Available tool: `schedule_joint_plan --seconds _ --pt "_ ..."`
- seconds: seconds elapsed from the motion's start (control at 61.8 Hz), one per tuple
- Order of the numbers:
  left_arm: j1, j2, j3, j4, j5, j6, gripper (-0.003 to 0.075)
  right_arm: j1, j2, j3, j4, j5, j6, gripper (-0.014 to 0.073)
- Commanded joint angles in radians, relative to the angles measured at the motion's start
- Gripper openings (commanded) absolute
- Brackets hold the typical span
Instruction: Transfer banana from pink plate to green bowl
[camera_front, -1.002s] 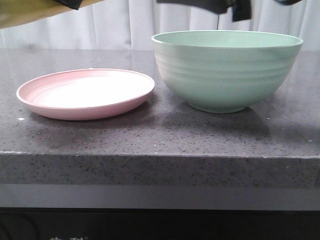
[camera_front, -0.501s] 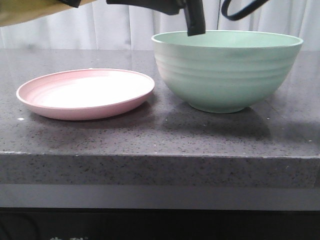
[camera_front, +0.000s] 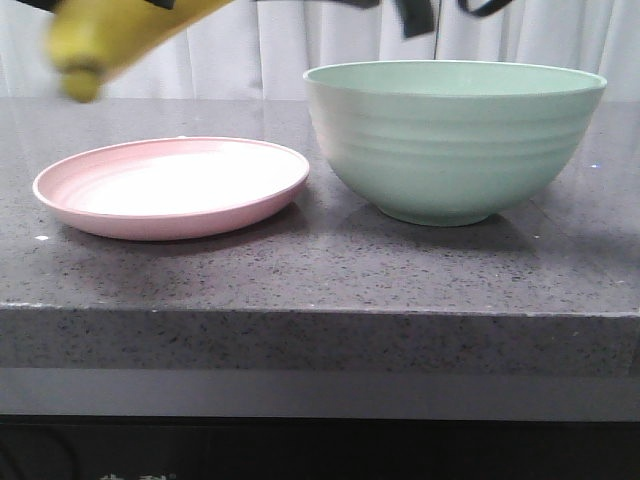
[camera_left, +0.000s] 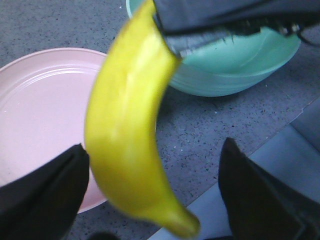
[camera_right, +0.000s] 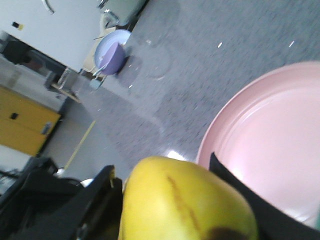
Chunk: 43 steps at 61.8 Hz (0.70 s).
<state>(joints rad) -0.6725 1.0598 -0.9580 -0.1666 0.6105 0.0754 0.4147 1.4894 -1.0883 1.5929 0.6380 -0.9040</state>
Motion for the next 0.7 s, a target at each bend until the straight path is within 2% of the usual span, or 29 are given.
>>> schedule_joint_plan --seconds 0.0,0.243,0.372,0.55,0.679 --pt "-0.007 -0.021 -0.029 -0.02 -0.063 -0.009 0.0556 -0.052 -0.039 -0.106 -0.051 -0.006 -0.005 0.0131" --pt "-0.007 -0.021 -0.029 -0.02 -0.063 -0.009 0.0556 -0.219 -0.039 -0.308 -0.311 0.055 0.048 0.0132" --pt "-0.007 -0.021 -0.029 -0.02 -0.063 -0.009 0.0556 -0.296 -0.039 -0.369 -0.532 0.097 0.125 0.0132" --pt "-0.007 -0.021 -0.029 -0.02 -0.063 -0.009 0.0555 -0.313 0.0 -0.375 -0.772 0.124 0.205 0.0132" --pt "-0.007 -0.021 -0.029 -0.02 -0.063 -0.009 0.0555 -0.298 0.06 -0.375 -0.817 0.131 0.208 0.0179"
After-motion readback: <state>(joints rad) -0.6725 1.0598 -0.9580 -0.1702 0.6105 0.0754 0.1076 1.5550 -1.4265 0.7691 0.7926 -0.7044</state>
